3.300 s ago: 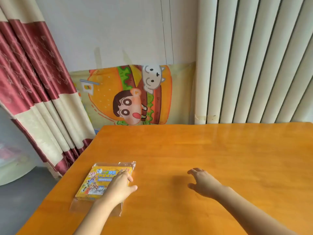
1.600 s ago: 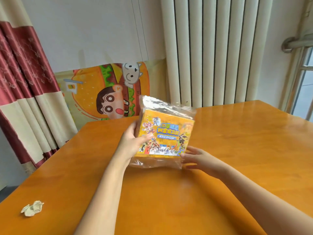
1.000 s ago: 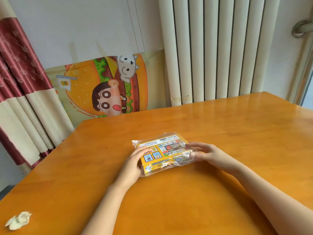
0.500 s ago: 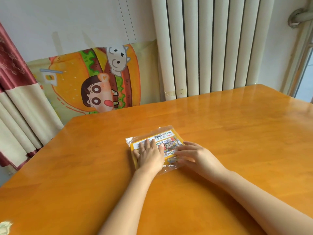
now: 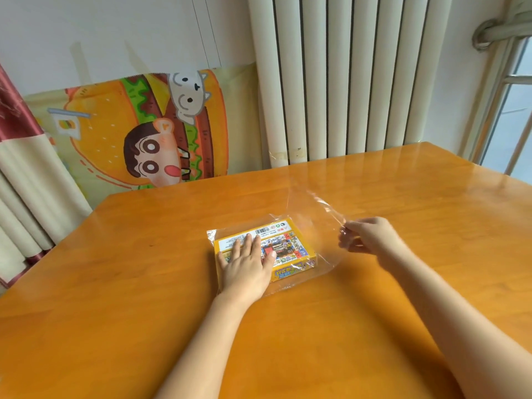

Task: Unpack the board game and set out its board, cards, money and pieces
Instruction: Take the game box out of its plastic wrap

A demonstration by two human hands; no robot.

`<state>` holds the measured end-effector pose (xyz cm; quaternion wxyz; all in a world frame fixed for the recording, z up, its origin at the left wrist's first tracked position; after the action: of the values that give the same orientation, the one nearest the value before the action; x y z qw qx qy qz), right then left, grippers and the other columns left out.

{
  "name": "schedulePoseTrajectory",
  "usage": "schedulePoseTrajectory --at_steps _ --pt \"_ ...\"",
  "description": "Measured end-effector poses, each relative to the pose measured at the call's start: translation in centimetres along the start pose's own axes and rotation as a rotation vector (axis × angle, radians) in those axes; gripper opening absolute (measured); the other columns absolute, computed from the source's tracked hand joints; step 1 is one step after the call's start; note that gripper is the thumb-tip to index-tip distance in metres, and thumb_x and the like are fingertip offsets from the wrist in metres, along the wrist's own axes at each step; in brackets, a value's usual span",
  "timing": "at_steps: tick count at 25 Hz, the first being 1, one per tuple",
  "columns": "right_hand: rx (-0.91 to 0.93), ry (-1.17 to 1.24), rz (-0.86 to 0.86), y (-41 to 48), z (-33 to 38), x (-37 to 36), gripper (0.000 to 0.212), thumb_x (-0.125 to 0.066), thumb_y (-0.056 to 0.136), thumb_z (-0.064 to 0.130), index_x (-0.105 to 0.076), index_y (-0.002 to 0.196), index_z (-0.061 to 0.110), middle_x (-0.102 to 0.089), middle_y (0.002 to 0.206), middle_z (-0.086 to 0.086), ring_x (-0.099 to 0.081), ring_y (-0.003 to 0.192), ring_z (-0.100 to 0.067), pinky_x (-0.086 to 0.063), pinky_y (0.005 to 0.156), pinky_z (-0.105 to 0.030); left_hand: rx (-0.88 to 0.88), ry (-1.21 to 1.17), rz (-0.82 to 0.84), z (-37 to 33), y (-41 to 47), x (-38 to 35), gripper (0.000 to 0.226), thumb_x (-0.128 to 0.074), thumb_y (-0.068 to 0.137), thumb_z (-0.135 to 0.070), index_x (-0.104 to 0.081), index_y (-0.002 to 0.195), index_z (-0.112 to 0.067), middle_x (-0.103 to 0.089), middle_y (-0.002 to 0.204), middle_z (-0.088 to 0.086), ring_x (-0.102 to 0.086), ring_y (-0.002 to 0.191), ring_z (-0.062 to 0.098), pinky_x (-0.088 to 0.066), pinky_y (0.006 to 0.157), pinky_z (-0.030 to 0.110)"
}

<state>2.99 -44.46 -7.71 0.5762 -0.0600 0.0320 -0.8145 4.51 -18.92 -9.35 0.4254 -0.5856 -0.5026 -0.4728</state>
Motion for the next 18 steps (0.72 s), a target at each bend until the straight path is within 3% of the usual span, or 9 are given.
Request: schedulePoseTrajectory --at_steps 2,4,6,7,9,11,13,15,18 --pt "-0.16 -0.349 0.091 -0.4 -1.2 3.4 0.025 -0.061 0.089 0.008 -0.062 0.065 0.001 -0.061 0.051 -0.009 -0.058 0.041 -0.015 -0.05 0.043 -0.019 -0.043 0.007 0.006 -0.1 -0.1 0.0 0.063 -0.012 0.097 -0.058 -0.003 0.152 -0.029 0.005 0.16 -0.008 0.008 0.147 0.015 0.005 0.115 0.051" --pt "-0.279 -0.917 0.201 -1.0 -2.2 5.7 0.032 -0.07 0.084 0.019 -0.059 0.057 0.006 -0.058 0.045 -0.003 -0.054 0.037 -0.013 -0.041 0.04 -0.016 -0.13 -0.03 0.035 -0.5 -0.4 -0.2 0.061 -0.019 0.096 -0.059 -0.008 0.151 -0.034 0.001 0.159 -0.011 0.006 0.147 0.013 0.006 0.116 0.051" --pt "-0.195 -1.269 0.105 -0.3 -0.7 6.9 0.028 -0.082 0.071 0.026 -0.06 0.066 0.01 -0.06 0.06 -0.002 -0.057 0.057 -0.017 -0.04 0.048 -0.021 -0.217 -0.099 0.035 -1.2 -0.8 0.0 0.057 -0.028 0.097 -0.057 -0.019 0.149 -0.037 -0.008 0.158 -0.013 -0.001 0.147 0.011 0.004 0.117 0.05" --pt "-0.068 -1.239 0.022 0.0 0.7 6.7 0.025 -0.084 0.068 0.023 -0.061 0.073 0.011 -0.06 0.069 -0.003 -0.056 0.066 -0.019 -0.041 0.052 -0.023 -0.222 -0.17 -0.015 -0.9 -0.8 0.6 0.054 -0.034 0.097 -0.053 -0.027 0.147 -0.034 -0.017 0.157 -0.011 -0.01 0.146 0.012 -0.001 0.118 0.05" --pt "0.043 -0.79 0.007 0.1 1.5 5.1 0.012 -0.074 0.079 0.011 -0.066 0.085 0.004 -0.063 0.074 -0.01 -0.06 0.065 -0.023 -0.05 0.056 -0.025 -0.075 -0.333 -0.186 1.5 -0.5 2.2 0.052 -0.046 0.096 -0.044 -0.039 0.142 -0.022 -0.035 0.15 -0.001 -0.032 0.138 0.018 -0.02 0.116 0.044" --pt "-0.163 -0.386 0.161 -0.6 -1.3 2.3 0.022 -0.058 0.093 0.013 -0.061 0.098 -0.009 -0.065 0.078 -0.019 -0.065 0.062 -0.028 -0.057 0.058 -0.033 0.196 -0.358 -0.228 5.6 -0.2 2.8 0.051 -0.048 0.094 -0.043 -0.05 0.132 -0.009 -0.05 0.134 0.012 -0.048 0.122 0.028 -0.038 0.102 0.037" --pt "-0.332 -0.259 0.276 -1.1 -3.3 0.4 0.038 -0.049 0.099 0.022 -0.055 0.108 -0.014 -0.063 0.079 -0.02 -0.064 0.059 -0.029 -0.054 0.059 -0.035 0.332 -0.361 -0.127 8.0 0.0 2.1 0.046 -0.045 0.094 -0.049 -0.063 0.085 -0.008 -0.065 0.091 0.014 -0.059 0.082 0.028 -0.046 0.073 0.033" --pt "-0.449 -0.181 0.343 -1.6 -4.2 -0.4 0.045 -0.041 0.1 0.028 -0.056 0.112 -0.013 -0.064 0.072 -0.015 -0.061 0.051 -0.021 -0.048 0.051 -0.027 0.369 -0.469 -0.064 8.4 0.0 1.7 0.056 -0.047 0.093 -0.05 -0.048 0.055 -0.01 -0.053 0.058 0.007 -0.049 0.056 0.024 -0.034 0.055 0.03" --pt "-0.521 -0.072 0.426 -2.5 -4.4 -1.4 0.045 -0.036 0.099 0.026 -0.062 0.096 -0.011 -0.066 0.065 -0.013 -0.058 0.044 -0.016 -0.045 0.043 -0.02 0.381 -0.655 0.033 7.6 0.2 0.4 0.053 -0.052 0.09 -0.052 -0.067 0.082 -0.002 -0.068 0.082 0.011 -0.061 0.075 0.025 -0.038 0.063 0.029"
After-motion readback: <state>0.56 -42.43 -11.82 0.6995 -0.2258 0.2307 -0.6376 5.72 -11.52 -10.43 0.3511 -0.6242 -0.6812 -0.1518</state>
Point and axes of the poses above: each hand's wrist, its own y-axis towards the middle knuckle, its own x-axis out of the back of the hand, z = x × y, the point moved 9 cm from there along y, towards the middle knuckle
